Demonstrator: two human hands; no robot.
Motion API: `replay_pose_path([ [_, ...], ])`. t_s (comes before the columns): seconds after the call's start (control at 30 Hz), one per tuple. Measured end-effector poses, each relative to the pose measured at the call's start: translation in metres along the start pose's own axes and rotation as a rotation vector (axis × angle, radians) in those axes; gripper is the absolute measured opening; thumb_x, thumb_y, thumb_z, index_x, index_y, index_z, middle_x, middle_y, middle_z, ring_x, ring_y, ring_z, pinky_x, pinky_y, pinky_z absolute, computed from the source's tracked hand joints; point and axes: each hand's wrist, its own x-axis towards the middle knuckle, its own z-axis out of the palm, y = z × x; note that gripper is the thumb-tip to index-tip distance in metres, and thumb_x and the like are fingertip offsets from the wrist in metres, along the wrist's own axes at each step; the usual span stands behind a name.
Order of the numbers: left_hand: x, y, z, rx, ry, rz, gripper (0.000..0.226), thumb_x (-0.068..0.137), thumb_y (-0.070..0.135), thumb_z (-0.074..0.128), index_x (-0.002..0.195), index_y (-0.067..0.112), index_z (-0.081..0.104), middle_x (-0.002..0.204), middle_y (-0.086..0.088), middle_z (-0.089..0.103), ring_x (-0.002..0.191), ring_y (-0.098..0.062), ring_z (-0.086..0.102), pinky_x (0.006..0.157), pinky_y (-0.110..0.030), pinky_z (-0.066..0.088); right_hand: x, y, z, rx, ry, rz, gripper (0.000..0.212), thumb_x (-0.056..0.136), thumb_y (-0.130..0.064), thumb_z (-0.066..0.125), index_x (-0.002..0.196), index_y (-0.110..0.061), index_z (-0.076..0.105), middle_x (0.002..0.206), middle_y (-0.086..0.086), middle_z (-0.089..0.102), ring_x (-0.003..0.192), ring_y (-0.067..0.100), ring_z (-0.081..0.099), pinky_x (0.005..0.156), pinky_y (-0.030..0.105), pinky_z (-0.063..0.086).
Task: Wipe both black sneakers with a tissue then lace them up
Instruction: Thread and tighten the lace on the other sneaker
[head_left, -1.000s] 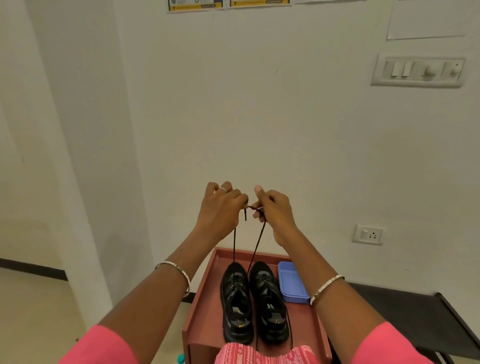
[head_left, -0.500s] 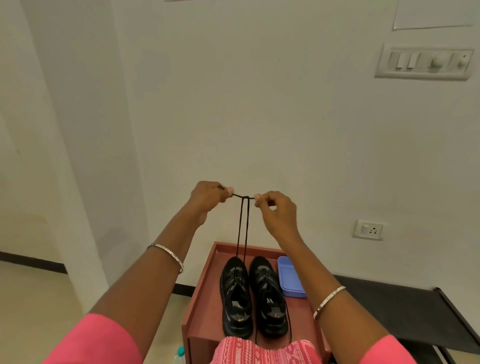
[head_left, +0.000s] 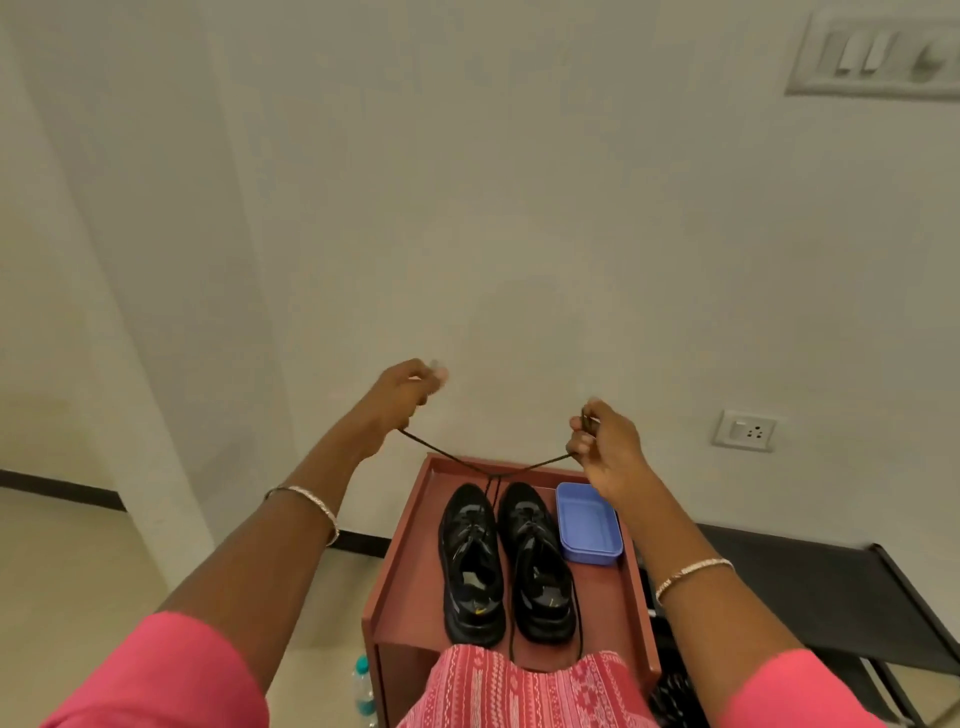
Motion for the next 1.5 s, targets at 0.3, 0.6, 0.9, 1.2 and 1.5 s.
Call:
replay_pose_path([
  [0.3,0.036,0.002,0.031,1.447,-0.399,0.157,0.036,0.094,0.059,0.056,0.099,0.028,0.073,0.103,0.001,0.071,0.093,-0.018,0.066,0.075,-0.029,0.049,0.036,0.039,0.015,-1.981,-0.571,-0.590,0.041,0.090,-0.051,0.065,0.116,-0.018,0.068,0.113,-0.001,0.055,0.111,0.025,0.046,0.087,0.046,0.051],
  [0.6,0.055,-0.128,-0.005,0.193,-0.169,-0.231,0.037,0.100,0.032,0.057,0.071,0.012,0.065,0.056,0.008,0.047,0.058,-0.014,0.037,0.058,-0.027,0.034,0.065,0.094,-0.066,-0.800,-0.139,-0.102,0.027,0.100,-0.018,0.058,0.088,0.001,0.073,0.073,0.003,0.068,0.057,0.004,0.062,0.050,0.013,0.044],
  [0.9,0.026,-0.291,-0.031,-0.068,0.488,-0.813,0.018,0.094,0.017,0.064,0.081,0.005,0.068,0.075,-0.010,0.049,0.059,-0.022,0.039,0.058,-0.031,0.041,0.087,0.158,-0.190,-0.415,0.511,0.243,0.023,0.100,-0.021,0.058,0.092,-0.002,0.069,0.051,-0.005,0.064,0.038,0.002,0.043,0.031,0.015,0.024],
  [1.2,0.070,-0.226,0.059,1.083,-0.216,-0.350,0.057,0.087,0.057,0.065,0.135,0.030,0.056,0.137,-0.004,0.056,0.130,-0.029,0.050,0.104,-0.048,0.042,0.046,0.139,-0.101,-1.374,-0.385,0.178,0.066,0.095,-0.061,0.048,0.060,-0.012,0.075,0.062,-0.003,0.073,0.063,0.005,0.070,0.075,0.020,0.053],
  [1.5,0.052,-0.239,0.136,0.607,-0.285,-0.373,0.015,0.086,0.029,0.075,0.080,0.028,0.061,0.093,0.001,0.068,0.096,-0.024,0.067,0.090,-0.042,0.055,0.065,0.207,-0.057,-1.358,-0.150,-0.289,0.012,0.084,-0.017,0.075,0.091,-0.019,0.065,0.091,-0.004,0.065,0.085,0.012,0.061,0.077,0.029,0.053],
])
